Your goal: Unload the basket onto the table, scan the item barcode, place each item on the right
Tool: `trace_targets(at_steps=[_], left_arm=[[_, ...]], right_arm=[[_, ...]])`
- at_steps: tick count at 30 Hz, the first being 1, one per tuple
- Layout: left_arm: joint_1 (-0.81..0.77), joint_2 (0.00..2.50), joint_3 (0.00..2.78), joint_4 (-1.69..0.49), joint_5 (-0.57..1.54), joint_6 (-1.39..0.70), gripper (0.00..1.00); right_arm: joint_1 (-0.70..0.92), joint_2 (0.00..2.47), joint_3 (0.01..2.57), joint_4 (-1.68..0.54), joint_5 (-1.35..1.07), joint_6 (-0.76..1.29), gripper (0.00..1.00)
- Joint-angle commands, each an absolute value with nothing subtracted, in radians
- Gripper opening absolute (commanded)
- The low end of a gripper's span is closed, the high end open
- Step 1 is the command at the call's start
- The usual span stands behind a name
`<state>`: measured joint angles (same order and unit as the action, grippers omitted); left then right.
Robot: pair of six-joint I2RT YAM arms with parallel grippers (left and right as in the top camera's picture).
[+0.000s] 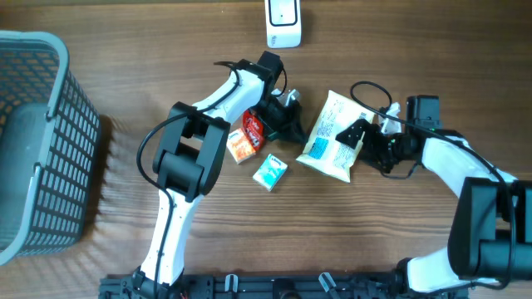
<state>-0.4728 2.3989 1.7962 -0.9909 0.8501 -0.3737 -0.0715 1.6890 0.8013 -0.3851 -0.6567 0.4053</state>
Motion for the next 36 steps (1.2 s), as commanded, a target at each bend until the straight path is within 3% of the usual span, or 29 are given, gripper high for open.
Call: trace_targets(at_steps=[1, 4, 5, 6, 7, 15, 19, 25, 26, 27, 32, 36], left_arm=[[-0.533, 2.416, 1.797, -0.995, 0.748, -0.480, 0.04], [-0.569, 2.421, 1.797, -0.984, 0.675, -0.540, 0.06], [-0.572, 2.421, 1.797, -0.976, 0.675, -0.540, 0.32], [-0.572, 2.421, 1.797, -0.961, 0.675, -0.540, 0.79], [-0.572, 2.421, 1.797, -0.946, 0.667, -0.537, 1.00], [-0.566, 2.450, 1.797, -0.869, 0.660, -0.529, 0.98], [-0.571, 2.517, 1.797, -0.878, 0.664, -0.529, 0.56], [-0.599, 2.530, 1.797, -0.804, 0.665, -0.544, 0.52], [-0.610, 2.538, 1.797, -0.775, 0.664, -0.576, 0.24], [-0.616, 2.547, 1.797, -0.758, 0.664, -0.602, 0.07], [-0.612, 2.595, 1.797, -0.751, 0.661, -0.720, 0.04], [-0.614, 2.598, 1.797, -0.751, 0.655, -0.764, 0.04]], right_arm=[[-0.056, 1.783, 0.793, -0.333, -0.656, 0.429, 1.00], [-0.056, 1.814, 0.793, -0.297, -0.652, 0.445, 1.00], [-0.056, 1.824, 0.793, -0.287, -0.651, 0.447, 1.00], [-0.056, 1.830, 0.793, -0.284, -0.645, 0.448, 1.00], [-0.056, 1.837, 0.793, -0.290, -0.624, 0.448, 1.00], [-0.056, 1.860, 0.793, -0.299, -0.550, 0.444, 1.00], [-0.089, 1.860, 0.793, -0.303, -0.566, 0.421, 1.00], [-0.174, 1.860, 0.799, -0.300, -0.656, 0.416, 0.99], [-0.173, 1.860, 0.799, -0.304, -0.655, 0.406, 0.99], [-0.173, 1.860, 0.799, -0.307, -0.650, 0.399, 0.99], [-0.173, 1.863, 0.799, -0.304, -0.550, 0.423, 0.99], [-0.173, 1.877, 0.798, -0.307, -0.550, 0.430, 0.73]])
